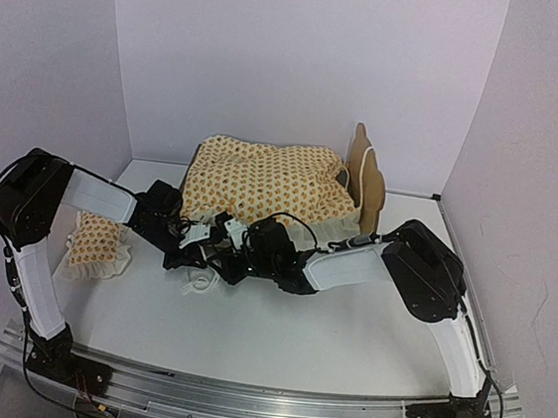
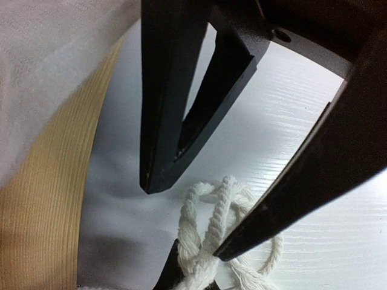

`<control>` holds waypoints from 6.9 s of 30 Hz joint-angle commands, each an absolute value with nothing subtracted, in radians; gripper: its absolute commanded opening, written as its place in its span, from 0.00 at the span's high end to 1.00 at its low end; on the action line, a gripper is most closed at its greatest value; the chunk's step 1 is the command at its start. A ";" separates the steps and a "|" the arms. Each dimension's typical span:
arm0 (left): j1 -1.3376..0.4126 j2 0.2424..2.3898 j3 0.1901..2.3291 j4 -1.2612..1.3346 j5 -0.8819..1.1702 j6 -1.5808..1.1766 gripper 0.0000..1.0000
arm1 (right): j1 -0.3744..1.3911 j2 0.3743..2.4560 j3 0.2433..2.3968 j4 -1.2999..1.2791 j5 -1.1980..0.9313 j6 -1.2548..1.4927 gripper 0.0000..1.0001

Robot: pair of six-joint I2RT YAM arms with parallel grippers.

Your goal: Set up the pet bed

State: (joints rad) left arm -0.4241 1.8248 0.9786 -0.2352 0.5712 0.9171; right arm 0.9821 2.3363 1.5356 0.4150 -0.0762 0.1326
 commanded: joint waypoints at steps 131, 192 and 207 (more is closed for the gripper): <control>-0.413 1.835 1.172 -0.428 0.564 0.866 0.55 | 0.940 2.375 1.437 0.807 -0.132 0.335 1.00; -0.194 1.548 1.128 -0.804 0.303 0.688 1.00 | 0.974 2.141 1.627 0.549 -0.076 0.111 1.00; -0.034 1.525 0.721 -0.487 0.046 0.785 1.00 | 0.918 2.285 2.057 0.385 0.217 -0.165 1.00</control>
State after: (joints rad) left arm -0.0340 1.5004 0.7762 -0.6044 0.1391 0.7213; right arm 0.9521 2.2353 1.9360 0.3851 0.0995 -0.0573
